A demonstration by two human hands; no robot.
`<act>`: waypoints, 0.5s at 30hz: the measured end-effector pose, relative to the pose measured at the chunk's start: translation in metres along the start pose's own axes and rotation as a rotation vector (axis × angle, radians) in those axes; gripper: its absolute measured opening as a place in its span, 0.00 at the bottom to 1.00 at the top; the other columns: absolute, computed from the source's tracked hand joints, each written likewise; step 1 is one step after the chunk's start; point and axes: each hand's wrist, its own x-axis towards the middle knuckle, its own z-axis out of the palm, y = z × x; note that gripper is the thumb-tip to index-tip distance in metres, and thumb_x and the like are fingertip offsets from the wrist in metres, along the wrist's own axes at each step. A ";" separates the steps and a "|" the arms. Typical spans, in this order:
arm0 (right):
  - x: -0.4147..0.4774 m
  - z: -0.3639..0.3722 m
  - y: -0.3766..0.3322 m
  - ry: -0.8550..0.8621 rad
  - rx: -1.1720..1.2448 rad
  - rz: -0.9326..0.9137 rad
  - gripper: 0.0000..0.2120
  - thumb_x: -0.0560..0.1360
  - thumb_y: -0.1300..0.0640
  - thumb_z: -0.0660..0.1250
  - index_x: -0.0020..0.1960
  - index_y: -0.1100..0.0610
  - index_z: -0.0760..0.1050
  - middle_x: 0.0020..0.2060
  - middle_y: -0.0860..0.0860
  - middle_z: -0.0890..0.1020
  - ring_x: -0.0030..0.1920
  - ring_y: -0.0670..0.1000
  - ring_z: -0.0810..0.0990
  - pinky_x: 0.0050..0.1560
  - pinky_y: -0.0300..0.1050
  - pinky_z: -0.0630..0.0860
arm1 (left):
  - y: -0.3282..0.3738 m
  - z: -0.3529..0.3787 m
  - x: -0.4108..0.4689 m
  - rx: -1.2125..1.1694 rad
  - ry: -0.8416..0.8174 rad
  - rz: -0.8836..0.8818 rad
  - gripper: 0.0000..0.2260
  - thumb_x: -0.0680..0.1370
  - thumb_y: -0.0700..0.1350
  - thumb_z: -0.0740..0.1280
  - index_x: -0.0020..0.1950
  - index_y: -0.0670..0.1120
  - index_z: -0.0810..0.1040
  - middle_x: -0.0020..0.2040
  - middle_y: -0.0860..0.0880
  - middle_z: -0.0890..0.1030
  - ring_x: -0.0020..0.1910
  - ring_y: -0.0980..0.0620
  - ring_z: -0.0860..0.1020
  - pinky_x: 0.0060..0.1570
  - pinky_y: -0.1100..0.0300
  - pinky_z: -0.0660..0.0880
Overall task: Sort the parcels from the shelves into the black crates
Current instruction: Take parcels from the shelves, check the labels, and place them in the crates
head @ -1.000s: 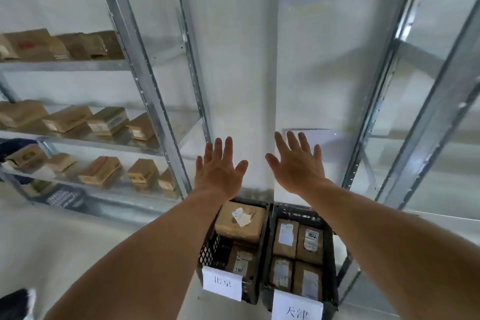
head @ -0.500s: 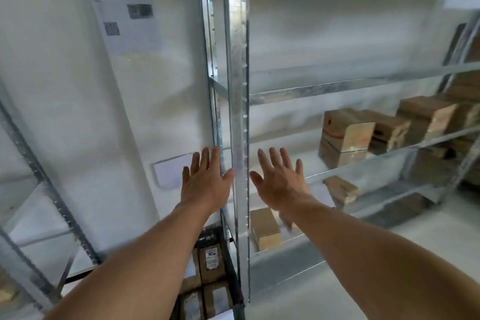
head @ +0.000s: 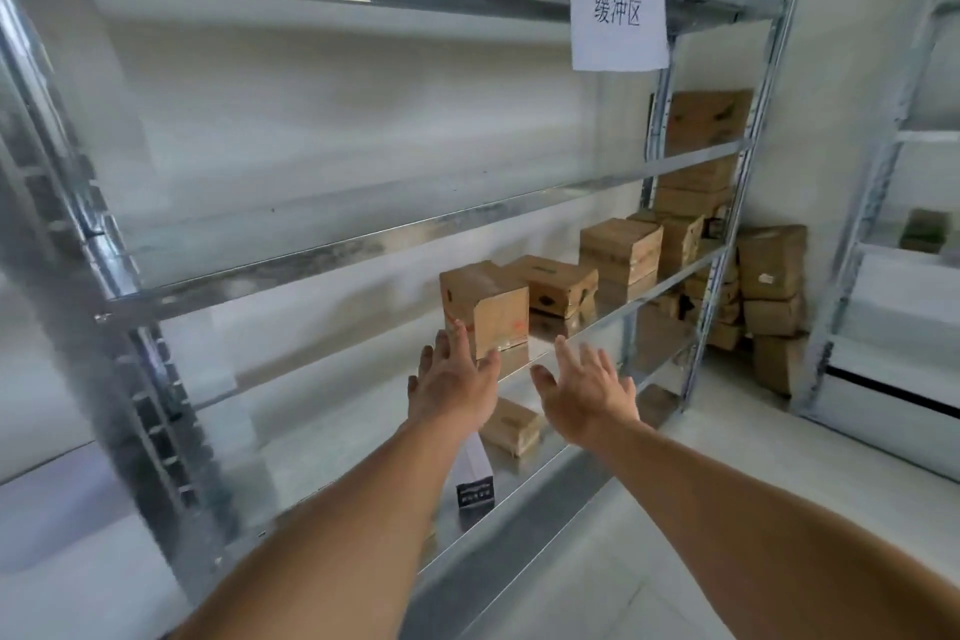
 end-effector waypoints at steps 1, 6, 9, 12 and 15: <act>0.012 -0.006 0.012 -0.006 -0.011 0.008 0.31 0.84 0.38 0.46 0.83 0.47 0.44 0.83 0.53 0.48 0.82 0.56 0.45 0.79 0.67 0.48 | 0.020 0.010 0.013 -0.002 0.011 0.010 0.29 0.83 0.60 0.49 0.81 0.51 0.45 0.82 0.49 0.48 0.80 0.46 0.48 0.76 0.45 0.49; 0.070 -0.035 0.058 0.008 0.002 -0.002 0.32 0.83 0.35 0.45 0.83 0.44 0.40 0.83 0.52 0.43 0.82 0.57 0.42 0.79 0.67 0.45 | 0.062 0.044 0.072 0.077 0.058 -0.002 0.29 0.82 0.62 0.47 0.80 0.52 0.46 0.82 0.48 0.48 0.80 0.45 0.47 0.75 0.40 0.49; 0.107 -0.040 0.079 0.006 -0.003 0.010 0.32 0.83 0.36 0.45 0.83 0.45 0.42 0.83 0.52 0.46 0.82 0.57 0.43 0.79 0.67 0.46 | 0.061 0.058 0.104 0.031 0.026 -0.096 0.29 0.82 0.62 0.48 0.81 0.53 0.45 0.82 0.50 0.48 0.80 0.46 0.46 0.76 0.41 0.48; 0.147 -0.031 0.091 -0.021 0.051 0.045 0.32 0.83 0.36 0.46 0.83 0.46 0.43 0.83 0.52 0.48 0.82 0.58 0.46 0.78 0.68 0.49 | 0.055 0.070 0.139 -0.035 0.027 -0.181 0.29 0.82 0.61 0.49 0.80 0.51 0.49 0.81 0.47 0.53 0.79 0.43 0.51 0.75 0.41 0.53; 0.188 -0.018 0.089 -0.078 0.223 0.078 0.32 0.83 0.37 0.48 0.83 0.49 0.46 0.81 0.57 0.54 0.80 0.61 0.54 0.77 0.66 0.57 | 0.050 0.080 0.177 -0.150 0.060 -0.291 0.29 0.82 0.59 0.51 0.79 0.46 0.54 0.77 0.42 0.61 0.75 0.39 0.59 0.72 0.42 0.59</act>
